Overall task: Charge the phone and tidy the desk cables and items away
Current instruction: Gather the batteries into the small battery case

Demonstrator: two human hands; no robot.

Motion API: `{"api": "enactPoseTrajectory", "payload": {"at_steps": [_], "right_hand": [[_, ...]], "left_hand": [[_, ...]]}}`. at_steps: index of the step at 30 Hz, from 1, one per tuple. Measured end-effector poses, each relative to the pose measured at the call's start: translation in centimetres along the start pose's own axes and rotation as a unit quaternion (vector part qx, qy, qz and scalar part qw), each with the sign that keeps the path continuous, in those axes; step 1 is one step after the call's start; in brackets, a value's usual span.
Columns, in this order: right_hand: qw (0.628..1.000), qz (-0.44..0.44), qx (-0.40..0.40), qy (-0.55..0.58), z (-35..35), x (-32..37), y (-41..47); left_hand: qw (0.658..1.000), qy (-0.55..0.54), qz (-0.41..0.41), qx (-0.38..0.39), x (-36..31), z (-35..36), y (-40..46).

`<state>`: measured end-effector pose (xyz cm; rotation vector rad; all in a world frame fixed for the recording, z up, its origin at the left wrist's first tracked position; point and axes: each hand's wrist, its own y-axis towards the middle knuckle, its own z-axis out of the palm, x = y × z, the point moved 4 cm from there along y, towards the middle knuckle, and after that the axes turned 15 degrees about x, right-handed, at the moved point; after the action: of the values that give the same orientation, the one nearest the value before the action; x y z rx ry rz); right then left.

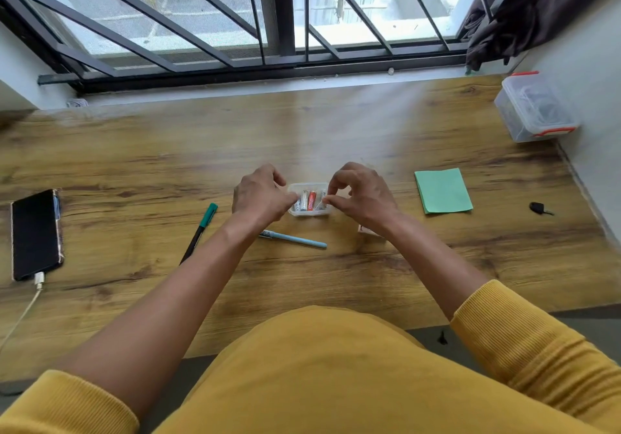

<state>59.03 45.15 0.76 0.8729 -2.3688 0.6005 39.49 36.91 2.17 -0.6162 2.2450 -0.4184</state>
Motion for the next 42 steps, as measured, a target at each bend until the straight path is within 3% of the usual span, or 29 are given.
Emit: {"api": "enactPoseTrajectory", "payload": {"at_steps": [4,9,19,26,30,42], "right_hand": [[0.999,0.005,0.011,-0.039,-0.1,0.7,0.5],[0.994,0.022,0.084,-0.073,0.9,1.2,0.3],[0.984,0.039,0.101,-0.14,0.3,2.3,-0.4],[0.992,0.007,0.082,-0.096,0.4,1.7,-1.1],[0.989,0.048,0.103,-0.098,1.1,1.0,-0.9],[0.997,0.04,0.054,-0.032,0.3,-0.1,-3.5]], "left_hand": [[1.0,-0.003,-0.012,0.009,0.4,0.7,0.3],[0.999,-0.021,-0.025,0.024,0.9,1.4,0.7],[0.998,-0.03,-0.039,0.032,0.6,2.0,1.0],[0.997,0.021,0.068,0.039,0.7,2.1,0.0],[0.988,0.079,0.111,0.068,1.2,2.8,-0.7],[0.981,0.052,0.185,0.016,-0.8,3.8,-2.7]]}}
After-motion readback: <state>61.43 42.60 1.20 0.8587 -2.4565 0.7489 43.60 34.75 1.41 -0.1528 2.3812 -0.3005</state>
